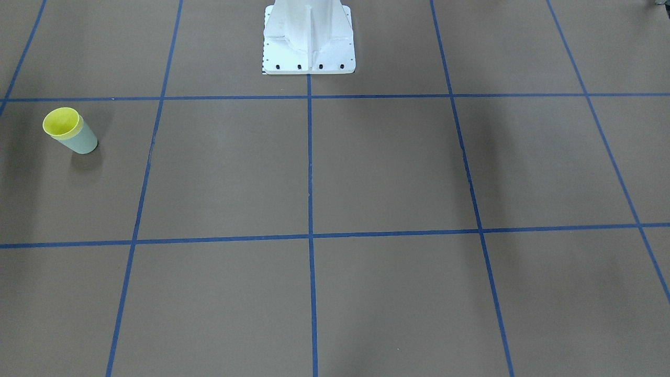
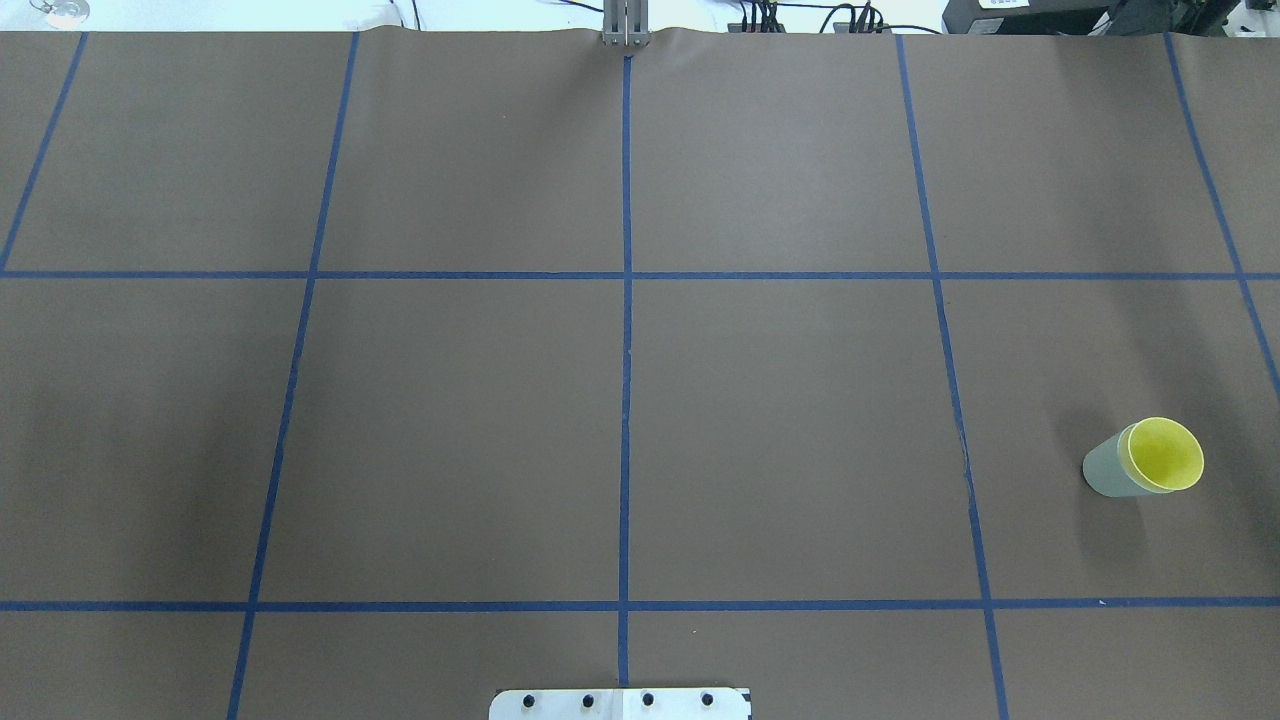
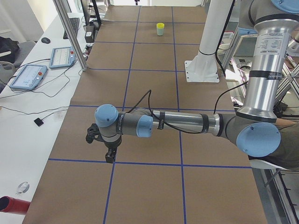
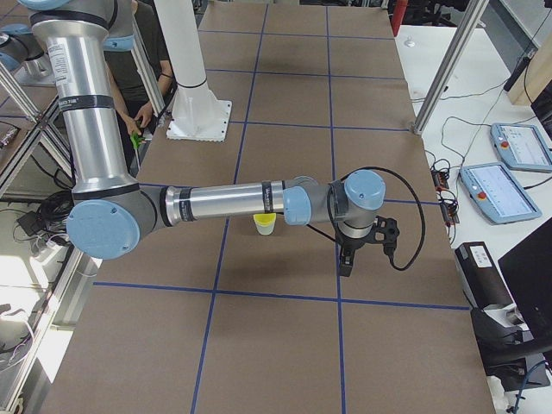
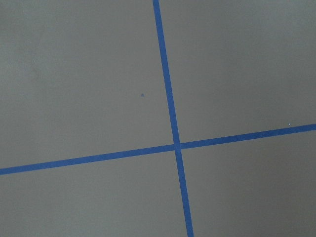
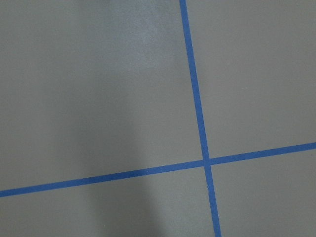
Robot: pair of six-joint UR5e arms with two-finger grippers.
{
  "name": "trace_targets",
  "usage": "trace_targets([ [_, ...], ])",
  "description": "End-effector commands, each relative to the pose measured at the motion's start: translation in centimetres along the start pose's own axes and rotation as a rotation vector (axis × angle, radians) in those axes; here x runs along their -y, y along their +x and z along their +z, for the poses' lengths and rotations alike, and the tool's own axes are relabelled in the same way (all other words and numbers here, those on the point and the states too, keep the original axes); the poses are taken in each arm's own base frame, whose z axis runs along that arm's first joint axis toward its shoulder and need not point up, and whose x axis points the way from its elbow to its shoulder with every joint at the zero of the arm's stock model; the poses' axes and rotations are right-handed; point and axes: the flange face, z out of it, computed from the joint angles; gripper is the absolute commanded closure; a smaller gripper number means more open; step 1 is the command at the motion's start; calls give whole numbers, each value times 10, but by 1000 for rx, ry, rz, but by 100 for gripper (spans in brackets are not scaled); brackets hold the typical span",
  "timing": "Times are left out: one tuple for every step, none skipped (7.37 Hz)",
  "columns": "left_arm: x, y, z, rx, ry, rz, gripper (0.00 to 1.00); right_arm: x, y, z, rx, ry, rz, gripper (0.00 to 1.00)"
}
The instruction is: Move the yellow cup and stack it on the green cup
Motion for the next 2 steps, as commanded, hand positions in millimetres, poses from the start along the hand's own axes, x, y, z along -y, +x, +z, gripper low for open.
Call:
trace_targets([
  [0,9,-8,0,16,17,0,-13,6,-3,3,5,0,0],
  [5,15,-10,3,22,30,0,-14,7,-3,-1,5,1,0],
])
